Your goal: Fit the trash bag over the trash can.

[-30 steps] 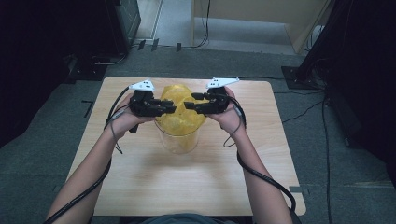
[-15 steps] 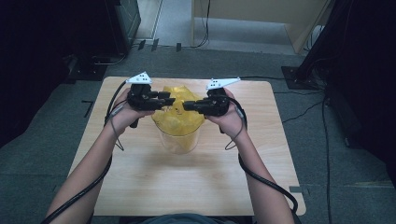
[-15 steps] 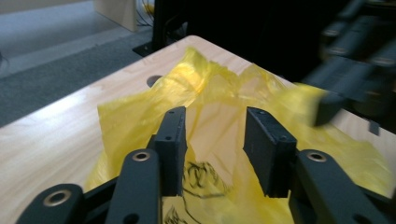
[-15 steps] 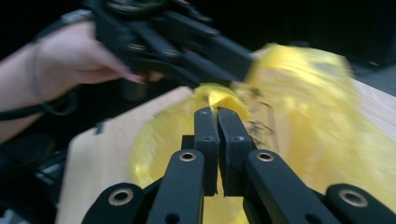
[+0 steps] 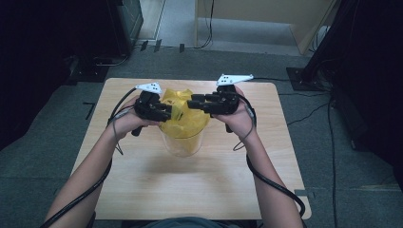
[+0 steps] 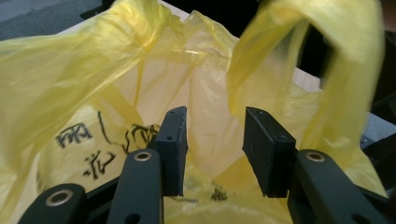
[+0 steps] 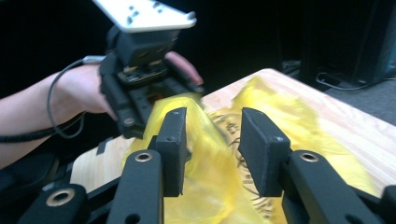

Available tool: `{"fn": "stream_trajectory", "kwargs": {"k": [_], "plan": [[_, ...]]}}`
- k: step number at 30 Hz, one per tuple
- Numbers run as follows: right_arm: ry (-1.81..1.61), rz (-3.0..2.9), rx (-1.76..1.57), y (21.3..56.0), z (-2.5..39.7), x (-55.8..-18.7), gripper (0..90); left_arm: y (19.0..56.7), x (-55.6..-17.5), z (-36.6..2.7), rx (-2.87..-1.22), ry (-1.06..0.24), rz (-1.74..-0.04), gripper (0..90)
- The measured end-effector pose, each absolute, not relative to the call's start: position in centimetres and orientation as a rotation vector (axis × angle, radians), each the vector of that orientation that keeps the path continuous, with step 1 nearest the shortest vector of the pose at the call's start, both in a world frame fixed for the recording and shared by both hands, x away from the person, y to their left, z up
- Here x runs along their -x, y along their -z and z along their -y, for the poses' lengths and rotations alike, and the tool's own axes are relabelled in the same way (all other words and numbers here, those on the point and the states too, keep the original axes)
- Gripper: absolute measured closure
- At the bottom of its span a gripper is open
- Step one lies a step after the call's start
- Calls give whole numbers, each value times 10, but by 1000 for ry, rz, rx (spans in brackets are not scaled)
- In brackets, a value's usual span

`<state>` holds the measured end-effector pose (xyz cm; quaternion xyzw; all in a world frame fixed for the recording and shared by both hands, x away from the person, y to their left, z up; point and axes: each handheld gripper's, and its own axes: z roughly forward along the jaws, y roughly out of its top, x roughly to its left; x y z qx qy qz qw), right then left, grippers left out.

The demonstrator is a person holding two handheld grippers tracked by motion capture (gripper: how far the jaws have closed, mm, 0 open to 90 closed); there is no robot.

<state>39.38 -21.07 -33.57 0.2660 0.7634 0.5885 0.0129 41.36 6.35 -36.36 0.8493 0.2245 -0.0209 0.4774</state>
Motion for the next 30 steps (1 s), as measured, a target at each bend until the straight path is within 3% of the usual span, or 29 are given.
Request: {"fn": "stream_trajectory", "kwargs": {"k": [15, 25, 30], "plan": [[-1638, -2411, -999, 367, 209, -423, 710, 360, -402, -69, -2040, 127, -502, 612], [-1387, -2618, -932, 367, 183, -417, 497, 357, -393, -66, -2059, 136, -453, 597], [-1337, -2638, -865, 366, 186, -402, 414, 356, -395, -75, -2016, -71, -517, 402]]}}
